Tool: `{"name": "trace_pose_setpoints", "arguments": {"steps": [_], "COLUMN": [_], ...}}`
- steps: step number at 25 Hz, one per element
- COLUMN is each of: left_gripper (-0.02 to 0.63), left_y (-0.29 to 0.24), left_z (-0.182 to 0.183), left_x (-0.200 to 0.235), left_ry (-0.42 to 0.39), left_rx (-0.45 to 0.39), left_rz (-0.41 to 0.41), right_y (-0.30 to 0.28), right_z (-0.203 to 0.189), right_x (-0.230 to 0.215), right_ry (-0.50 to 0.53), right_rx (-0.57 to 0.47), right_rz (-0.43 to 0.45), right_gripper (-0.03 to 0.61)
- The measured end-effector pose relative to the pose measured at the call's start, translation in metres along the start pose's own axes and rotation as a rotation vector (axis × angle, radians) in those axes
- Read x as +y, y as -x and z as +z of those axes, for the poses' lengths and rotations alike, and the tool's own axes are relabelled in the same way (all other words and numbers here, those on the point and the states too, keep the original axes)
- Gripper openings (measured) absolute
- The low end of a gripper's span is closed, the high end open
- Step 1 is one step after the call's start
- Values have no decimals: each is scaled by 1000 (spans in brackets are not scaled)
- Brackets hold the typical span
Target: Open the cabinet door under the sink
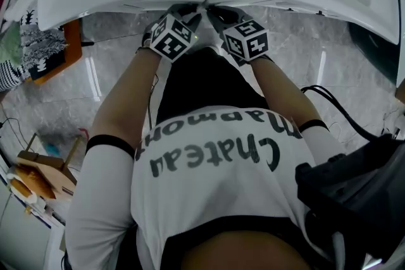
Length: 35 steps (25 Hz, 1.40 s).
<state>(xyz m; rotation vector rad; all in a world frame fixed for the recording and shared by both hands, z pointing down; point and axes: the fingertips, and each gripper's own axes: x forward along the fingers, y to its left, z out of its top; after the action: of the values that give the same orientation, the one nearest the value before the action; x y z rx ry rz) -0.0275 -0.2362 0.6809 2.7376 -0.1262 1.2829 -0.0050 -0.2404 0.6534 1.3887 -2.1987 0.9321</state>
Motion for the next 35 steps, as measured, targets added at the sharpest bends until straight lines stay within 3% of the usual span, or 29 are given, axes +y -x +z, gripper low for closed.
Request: {"name": "trace_pose_setpoints", "arguments": {"steps": [13,35], "left_gripper": [55,64], "left_y": [20,60], "left_z": [-28,-94], "left_x": [-33,-80], "left_ry": [-73,-244], "left_rx": [84,229], "left_rz": [-101,-195], "right_y": [23,63], "right_z": [-30,-76], "right_x": [20,33], "right_ry": [136,217], "right_rx": [126,233], "right_rz": [59,55], "right_gripper": [32,32]}}
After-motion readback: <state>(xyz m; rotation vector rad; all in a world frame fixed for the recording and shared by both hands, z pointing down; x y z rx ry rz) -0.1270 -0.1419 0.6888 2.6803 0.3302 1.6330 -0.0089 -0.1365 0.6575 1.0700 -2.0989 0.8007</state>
